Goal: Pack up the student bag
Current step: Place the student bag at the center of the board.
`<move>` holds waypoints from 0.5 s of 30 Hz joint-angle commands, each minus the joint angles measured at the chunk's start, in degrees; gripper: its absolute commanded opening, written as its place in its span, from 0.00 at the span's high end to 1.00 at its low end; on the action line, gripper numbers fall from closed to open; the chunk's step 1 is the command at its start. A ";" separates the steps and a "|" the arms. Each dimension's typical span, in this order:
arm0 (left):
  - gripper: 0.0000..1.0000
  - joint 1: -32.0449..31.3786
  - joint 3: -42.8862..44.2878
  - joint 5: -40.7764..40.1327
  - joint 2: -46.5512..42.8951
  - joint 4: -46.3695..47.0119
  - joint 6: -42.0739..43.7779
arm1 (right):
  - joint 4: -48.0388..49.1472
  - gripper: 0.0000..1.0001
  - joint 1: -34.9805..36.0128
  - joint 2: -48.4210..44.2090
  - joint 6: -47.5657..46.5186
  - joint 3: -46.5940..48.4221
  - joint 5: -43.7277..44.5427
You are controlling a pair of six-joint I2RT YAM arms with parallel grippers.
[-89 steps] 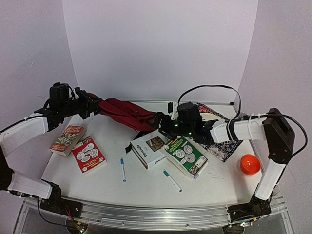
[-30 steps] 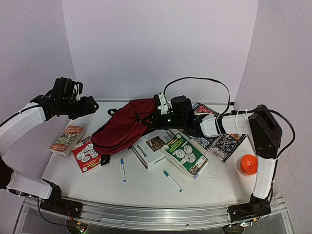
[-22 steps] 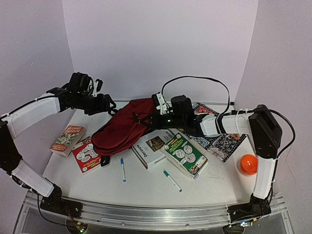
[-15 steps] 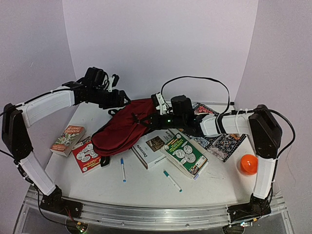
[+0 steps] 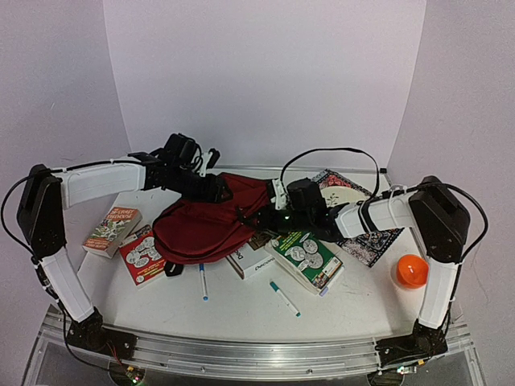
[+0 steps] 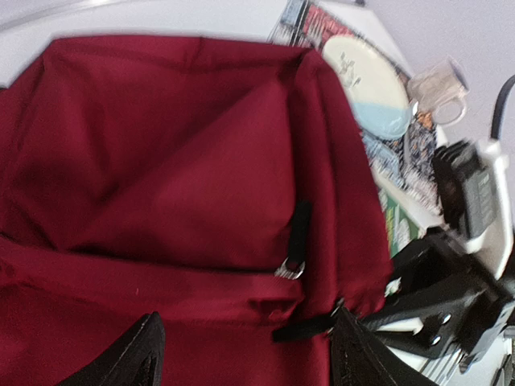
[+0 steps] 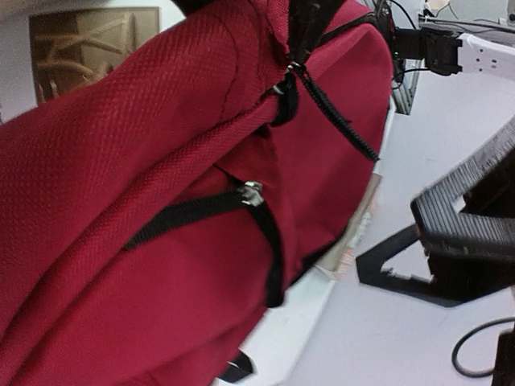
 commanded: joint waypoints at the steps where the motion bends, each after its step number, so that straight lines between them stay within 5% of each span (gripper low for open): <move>1: 0.28 -0.64 -5.32 1.47 -3.70 5.36 -1.53 | 0.90 0.59 0.22 -2.91 6.46 -0.98 3.96; 6: 0.29 -2.18 -9.77 1.89 -4.86 8.46 -2.47 | -3.83 0.34 -0.18 -2.95 8.69 -0.22 7.67; 15: 0.30 -3.43 -15.44 0.97 -7.18 11.41 -3.49 | -11.78 0.17 -2.49 -1.10 10.53 3.77 15.68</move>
